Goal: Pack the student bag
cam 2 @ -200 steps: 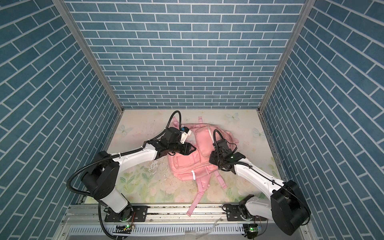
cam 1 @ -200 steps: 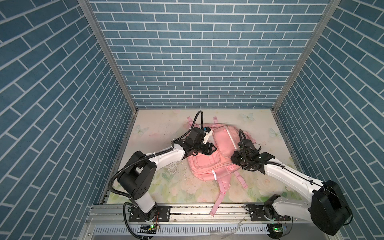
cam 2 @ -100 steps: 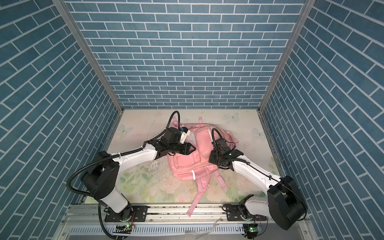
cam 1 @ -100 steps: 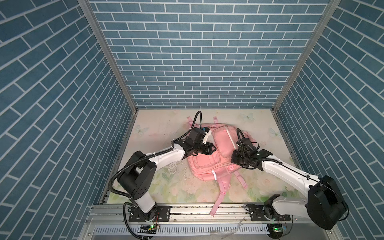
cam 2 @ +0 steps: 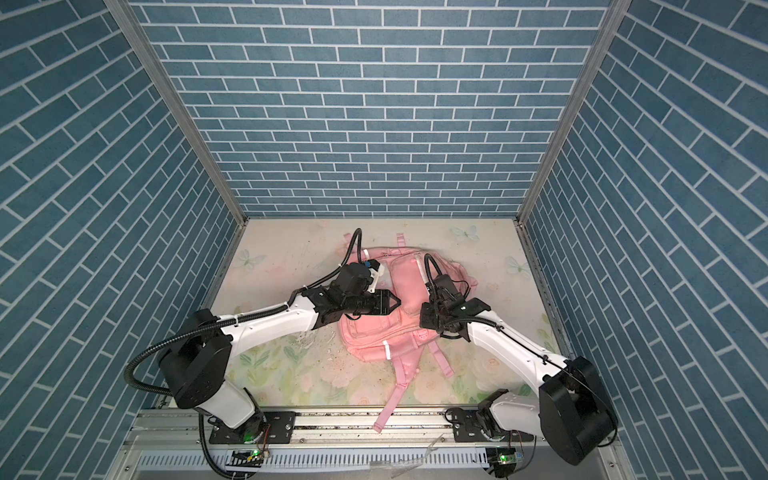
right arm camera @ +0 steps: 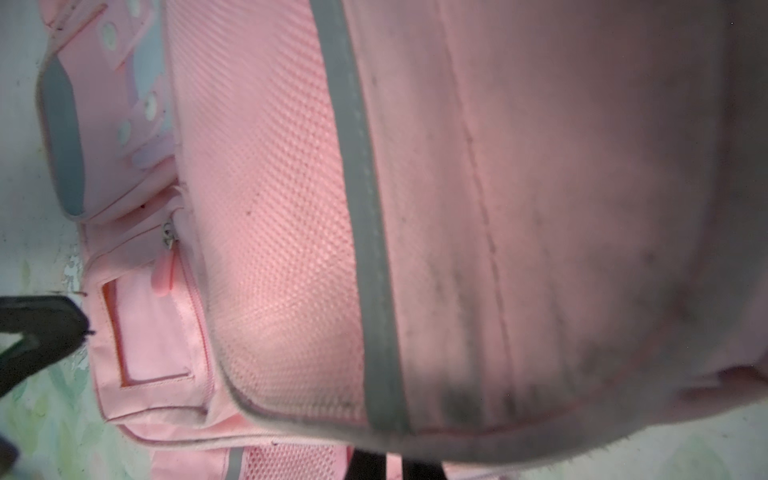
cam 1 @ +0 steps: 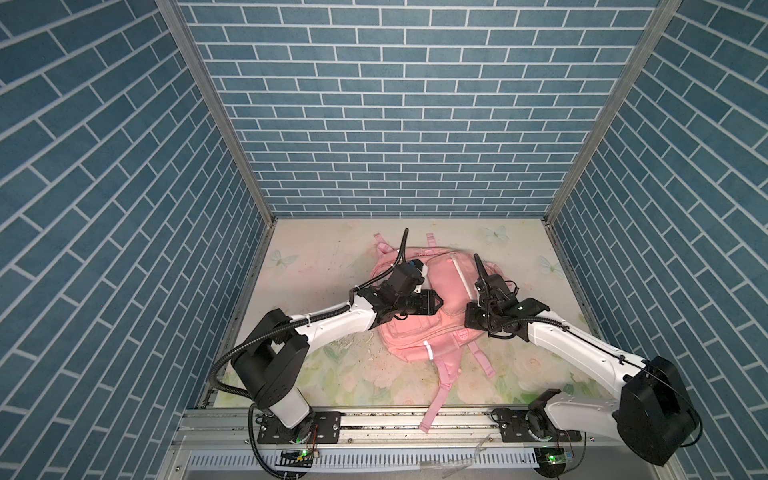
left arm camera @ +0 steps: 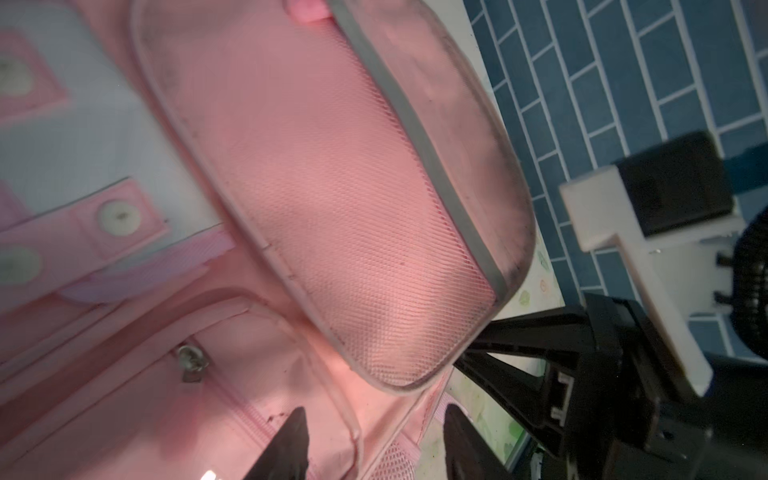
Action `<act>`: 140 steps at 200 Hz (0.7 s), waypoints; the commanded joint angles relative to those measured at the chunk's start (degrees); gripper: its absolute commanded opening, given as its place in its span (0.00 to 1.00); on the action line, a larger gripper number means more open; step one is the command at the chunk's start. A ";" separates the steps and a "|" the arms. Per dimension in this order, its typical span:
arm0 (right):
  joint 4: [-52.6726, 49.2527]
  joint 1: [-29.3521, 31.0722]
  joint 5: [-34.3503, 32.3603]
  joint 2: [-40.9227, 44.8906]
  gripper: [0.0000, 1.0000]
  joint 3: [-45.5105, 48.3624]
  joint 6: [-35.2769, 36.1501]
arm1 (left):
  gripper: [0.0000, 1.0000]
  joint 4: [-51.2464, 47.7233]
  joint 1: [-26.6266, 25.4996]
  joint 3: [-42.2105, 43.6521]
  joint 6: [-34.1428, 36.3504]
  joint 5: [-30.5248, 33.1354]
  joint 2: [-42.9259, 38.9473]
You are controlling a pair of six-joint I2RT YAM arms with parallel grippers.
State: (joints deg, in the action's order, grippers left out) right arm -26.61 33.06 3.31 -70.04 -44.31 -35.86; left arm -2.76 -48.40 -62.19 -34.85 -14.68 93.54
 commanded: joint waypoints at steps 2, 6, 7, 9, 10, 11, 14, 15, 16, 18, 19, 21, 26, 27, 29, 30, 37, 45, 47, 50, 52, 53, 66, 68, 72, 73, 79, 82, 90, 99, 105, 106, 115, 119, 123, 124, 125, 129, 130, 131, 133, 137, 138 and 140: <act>0.07 -2.85 3.61 2.96 0.00 -0.60 5.99 | 0.53 -2.16 -1.09 -1.31 18.97 5.45 0.15; 0.07 -3.34 4.06 3.19 0.00 -0.48 6.64 | 0.53 -1.48 -1.25 -0.65 21.30 5.56 -0.09; 0.02 -3.43 4.20 3.30 0.00 -0.45 6.84 | 0.53 -1.16 -1.25 -0.56 21.88 5.55 -0.14; 0.06 -3.72 4.41 3.39 0.00 -0.43 7.22 | 0.53 -0.70 -1.39 -0.23 22.86 5.54 -0.23; 0.06 -3.85 4.46 3.45 0.00 -0.34 7.43 | 0.53 -0.46 -1.41 0.00 23.32 5.58 -0.30; 0.11 -3.91 4.53 3.48 0.00 -0.34 7.54 | 0.53 -0.17 -1.42 0.20 23.77 5.60 -0.34; 0.01 -4.19 4.73 3.57 0.00 -0.23 7.99 | 0.53 0.71 -1.62 0.65 25.07 5.41 -0.55; -0.01 -4.25 4.75 3.63 0.00 -0.24 8.17 | 0.53 0.99 -1.66 0.83 25.52 5.30 -0.60; -0.06 -4.37 4.76 3.65 0.00 -0.24 8.30 | 0.53 1.26 -1.68 0.97 25.97 5.20 -0.70; -0.23 -4.62 4.82 3.74 0.00 -0.24 8.53 | 0.53 1.73 -1.78 1.43 26.81 4.95 -0.81; -0.30 -4.69 4.84 3.84 0.00 -0.25 8.66 | 0.53 1.98 -1.82 1.62 27.27 4.89 -0.85; -0.40 -4.92 4.86 3.86 0.00 -0.25 8.86 | 0.53 2.53 -1.97 1.90 28.12 4.67 -0.93; -0.53 -5.43 5.14 4.06 0.00 -0.17 9.50 | 0.53 3.67 -2.43 2.62 29.97 4.91 -1.19; -0.54 -5.49 5.22 4.09 0.00 -0.12 9.62 | 0.53 3.79 -2.63 2.79 30.39 4.96 -1.27; -0.50 -5.78 5.39 4.18 0.00 -0.08 9.79 | 0.53 4.41 -2.79 3.05 31.19 5.06 -1.37; -0.48 -5.84 5.52 4.24 0.00 -0.03 9.90 | 0.53 4.60 -2.94 3.18 31.57 5.12 -1.35; -0.52 -6.54 6.02 4.45 0.00 0.14 10.50 | 0.53 6.06 -3.82 3.92 34.55 5.58 -1.52; -0.32 -7.13 6.70 4.69 0.00 0.48 11.09 | 0.53 7.57 -4.92 4.42 37.23 6.48 -1.47; -0.16 -7.31 6.95 4.77 0.00 0.51 11.25 | 0.53 7.83 -5.12 4.49 38.06 6.61 -1.39; 0.01 -7.50 7.39 4.84 0.00 0.61 11.59 | 0.53 8.45 -5.50 4.63 39.00 6.83 -1.28; 0.12 -7.60 7.65 4.87 0.00 0.67 11.84 | 0.53 8.78 -5.77 4.74 39.47 7.09 -1.26; 0.18 -7.63 7.75 4.89 0.00 0.74 11.89 | 0.53 8.94 -5.88 4.77 39.71 7.28 -1.26; 0.33 -8.12 8.33 4.78 0.00 0.72 12.48 | 0.53 11.31 -6.79 4.81 41.11 7.90 -0.48; 0.33 -8.17 8.48 4.75 0.00 0.68 12.59 | 0.53 11.76 -6.95 4.80 41.40 7.75 -0.33; 0.41 -8.27 8.78 4.67 0.00 0.64 12.82 | 0.53 12.59 -6.99 4.75 41.71 7.83 -0.07; 0.37 -8.23 8.89 4.66 0.00 0.63 12.83 | 0.53 12.78 -7.07 4.77 41.75 7.96 0.00; 0.45 -8.30 9.38 4.46 0.00 0.55 12.98 | 0.53 14.15 -7.57 4.87 42.31 8.37 0.41; 0.50 -8.33 9.49 4.35 0.00 0.56 13.00 | 0.53 14.68 -7.68 4.89 42.70 8.38 0.68; 0.49 -8.29 9.93 4.03 0.00 0.46 13.12 | 0.53 16.10 -8.25 4.90 43.85 8.90 1.26; 0.38 -8.36 10.37 3.65 0.00 0.48 13.12 | 0.53 17.51 -8.89 4.92 44.89 10.12 1.93; 0.23 -8.30 10.55 3.39 0.00 0.48 13.12 | 0.53 18.26 -9.14 4.98 45.60 10.48 2.33; 0.24 -8.33 10.56 3.36 0.00 0.47 13.11 | 0.53 18.47 -9.15 5.06 45.72 10.56 2.43; 0.11 -8.35 10.83 3.08 0.00 0.46 13.10 | 0.53 19.64 -9.47 5.15 46.36 11.27 2.93; 0.15 -8.33 10.96 2.95 0.00 0.50 13.02 | 0.53 20.07 -9.59 5.21 46.76 11.23 3.21; 0.16 -8.35 10.99 2.87 0.00 0.54 13.07 | 0.53 20.31 -9.66 5.21 47.28 11.21 3.48; 0.20 -8.40 11.00 2.88 0.00 0.54 13.04 | 0.53 20.37 -9.63 5.22 47.35 11.23 3.58; 0.22 -8.34 11.05 2.89 0.00 0.54 12.98 | 0.53 20.40 -9.62 5.23 47.47 11.28 3.67; 0.28 -8.29 11.14 2.81 0.00 0.62 12.93 | 0.53 20.51 -9.68 5.23 47.94 11.41 4.07; 0.35 -8.32 11.17 2.81 0.00 0.63 12.92 | 0.53 20.51 -9.64 5.19 47.99 11.42 4.22; 0.38 -8.34 11.22 2.72 0.00 0.63 12.96 | 0.53 20.52 -9.67 5.13 48.05 11.47 4.30; 0.45 -8.31 11.31 2.67 0.00 0.63 12.86 | 0.53 20.52 -9.69 5.15 48.28 11.48 4.40; 0.58 -8.34 11.44 2.58 0.00 0.63 12.85 | 0.53 20.56 -9.69 5.05 48.73 11.48 4.91; 0.63 -8.35 11.49 2.61 0.00 0.68 12.79 | 0.53 20.54 -9.69 5.06 48.78 11.45 5.04; 0.67 -8.36 11.53 2.56 0.00 0.64 12.78 | 0.53 20.52 -9.67 5.06 48.99 11.48 5.31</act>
State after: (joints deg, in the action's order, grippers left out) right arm -26.63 24.95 12.99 -66.98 -43.70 -25.08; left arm 14.15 -57.69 -57.60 8.99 -4.93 96.31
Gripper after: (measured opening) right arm 0.084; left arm 0.533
